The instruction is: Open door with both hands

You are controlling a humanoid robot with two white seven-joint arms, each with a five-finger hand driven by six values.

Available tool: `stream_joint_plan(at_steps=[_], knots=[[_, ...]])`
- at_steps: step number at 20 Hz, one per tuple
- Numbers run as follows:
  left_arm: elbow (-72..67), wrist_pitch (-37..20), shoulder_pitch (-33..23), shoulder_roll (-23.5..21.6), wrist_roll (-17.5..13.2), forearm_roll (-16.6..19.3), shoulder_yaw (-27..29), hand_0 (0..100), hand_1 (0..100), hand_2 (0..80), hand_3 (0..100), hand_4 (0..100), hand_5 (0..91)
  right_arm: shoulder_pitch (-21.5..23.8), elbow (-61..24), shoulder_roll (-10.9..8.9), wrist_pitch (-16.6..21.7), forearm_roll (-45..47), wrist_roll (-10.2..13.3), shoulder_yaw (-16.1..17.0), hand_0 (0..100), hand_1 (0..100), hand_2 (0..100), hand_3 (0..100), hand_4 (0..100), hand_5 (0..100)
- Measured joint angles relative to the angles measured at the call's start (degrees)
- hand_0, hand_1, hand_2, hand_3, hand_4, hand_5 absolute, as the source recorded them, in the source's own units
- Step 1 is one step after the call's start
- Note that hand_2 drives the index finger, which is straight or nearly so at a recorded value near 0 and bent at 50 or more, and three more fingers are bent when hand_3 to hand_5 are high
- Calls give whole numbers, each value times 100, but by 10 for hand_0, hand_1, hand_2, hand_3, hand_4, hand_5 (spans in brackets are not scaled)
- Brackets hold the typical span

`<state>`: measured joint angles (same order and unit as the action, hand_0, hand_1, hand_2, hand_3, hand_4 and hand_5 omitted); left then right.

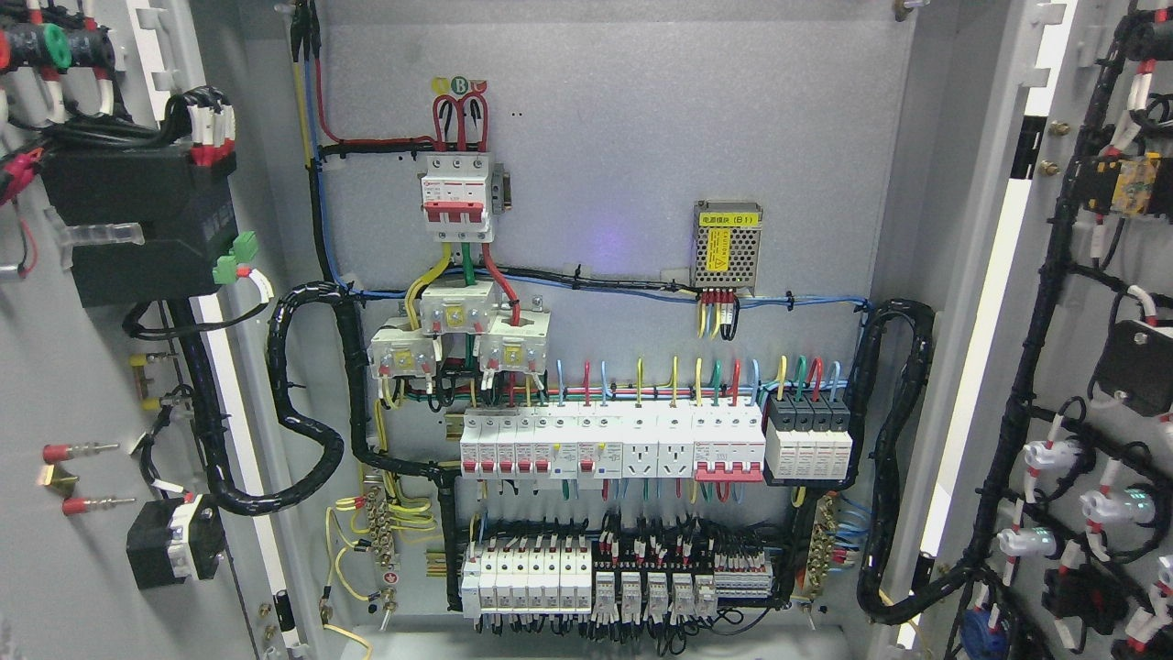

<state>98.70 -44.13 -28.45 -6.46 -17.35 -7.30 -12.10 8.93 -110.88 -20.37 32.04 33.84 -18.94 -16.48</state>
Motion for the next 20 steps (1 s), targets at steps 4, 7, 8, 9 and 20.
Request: stream_joint_plan(at_steps=[4,7,8,9,20], knots=[[365,-3,102,46,1,-14,2,120,389,0,0,0,0,114,-111,-78,221,0,2,192,120,389,0,0,0,0],[628,-4,178,102,2,-16,4,120,389,0,0,0,0,185,-173,-131,404,0,15,335,120,389,0,0,0,0],[711,-4,204,121,2,-16,5,120,389,0,0,0,0,208,-191,-150,443,0,15,386,120,389,0,0,0,0],[790,-4,230,138,4,-16,6,120,389,0,0,0,0,229,-206,-167,495,0,22,435,120,389,0,0,0,0],[1375,-7,792,439,63,-35,305,120,389,0,0,0,0,527,-307,-303,777,0,52,974,120,389,0,0,0,0]])
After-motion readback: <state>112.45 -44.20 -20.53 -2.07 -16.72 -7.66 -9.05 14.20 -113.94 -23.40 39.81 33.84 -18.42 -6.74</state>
